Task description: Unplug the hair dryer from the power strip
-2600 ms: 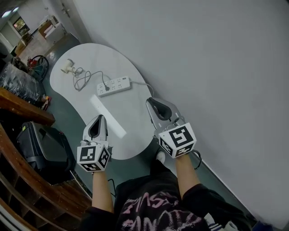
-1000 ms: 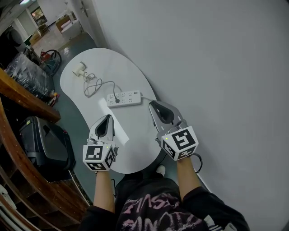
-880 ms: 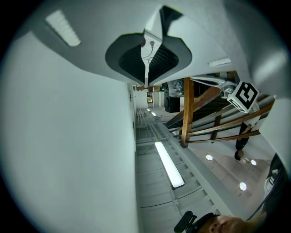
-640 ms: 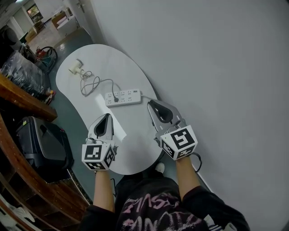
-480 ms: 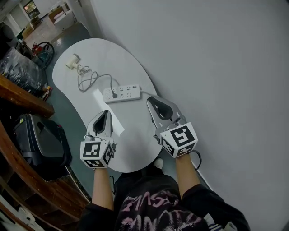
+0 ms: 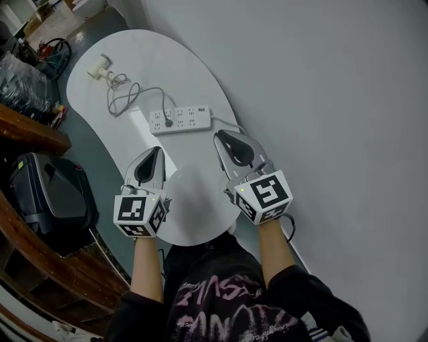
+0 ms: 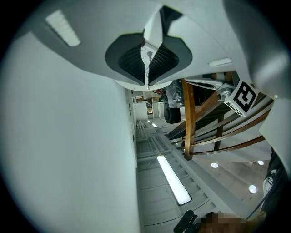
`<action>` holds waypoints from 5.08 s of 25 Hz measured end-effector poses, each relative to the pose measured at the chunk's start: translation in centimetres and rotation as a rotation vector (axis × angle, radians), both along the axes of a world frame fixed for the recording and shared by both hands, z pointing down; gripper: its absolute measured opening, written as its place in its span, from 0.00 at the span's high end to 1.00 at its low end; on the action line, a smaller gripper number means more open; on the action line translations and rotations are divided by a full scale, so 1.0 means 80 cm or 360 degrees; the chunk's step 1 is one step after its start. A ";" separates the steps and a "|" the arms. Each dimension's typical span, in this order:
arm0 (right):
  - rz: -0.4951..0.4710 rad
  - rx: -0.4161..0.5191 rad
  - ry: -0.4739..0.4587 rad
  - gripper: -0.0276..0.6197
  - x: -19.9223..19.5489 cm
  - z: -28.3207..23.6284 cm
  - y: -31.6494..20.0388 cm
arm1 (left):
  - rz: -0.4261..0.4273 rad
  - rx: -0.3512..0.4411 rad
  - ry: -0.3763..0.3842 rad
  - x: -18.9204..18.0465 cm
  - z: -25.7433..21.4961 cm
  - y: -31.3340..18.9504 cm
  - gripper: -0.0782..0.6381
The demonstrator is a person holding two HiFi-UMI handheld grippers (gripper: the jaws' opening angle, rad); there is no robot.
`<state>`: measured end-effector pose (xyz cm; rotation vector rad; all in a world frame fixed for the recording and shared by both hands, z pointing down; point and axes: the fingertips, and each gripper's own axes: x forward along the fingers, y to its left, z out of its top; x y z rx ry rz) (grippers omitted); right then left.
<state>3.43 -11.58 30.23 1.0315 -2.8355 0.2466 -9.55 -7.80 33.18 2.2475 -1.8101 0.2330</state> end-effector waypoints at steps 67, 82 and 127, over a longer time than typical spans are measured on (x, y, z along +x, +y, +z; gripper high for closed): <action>-0.0090 -0.0295 0.0398 0.91 -0.101 0.168 -0.048 | 0.0071 -0.0335 0.0142 -0.067 0.153 -0.039 0.89; -0.0326 -0.0300 0.0704 0.87 -0.146 0.204 -0.081 | 0.0060 -0.0355 0.0142 -0.077 0.158 -0.036 0.89; -0.0672 -0.0637 0.1249 0.80 -0.163 0.286 -0.124 | 0.0159 -0.0366 0.0091 -0.076 0.159 -0.068 0.89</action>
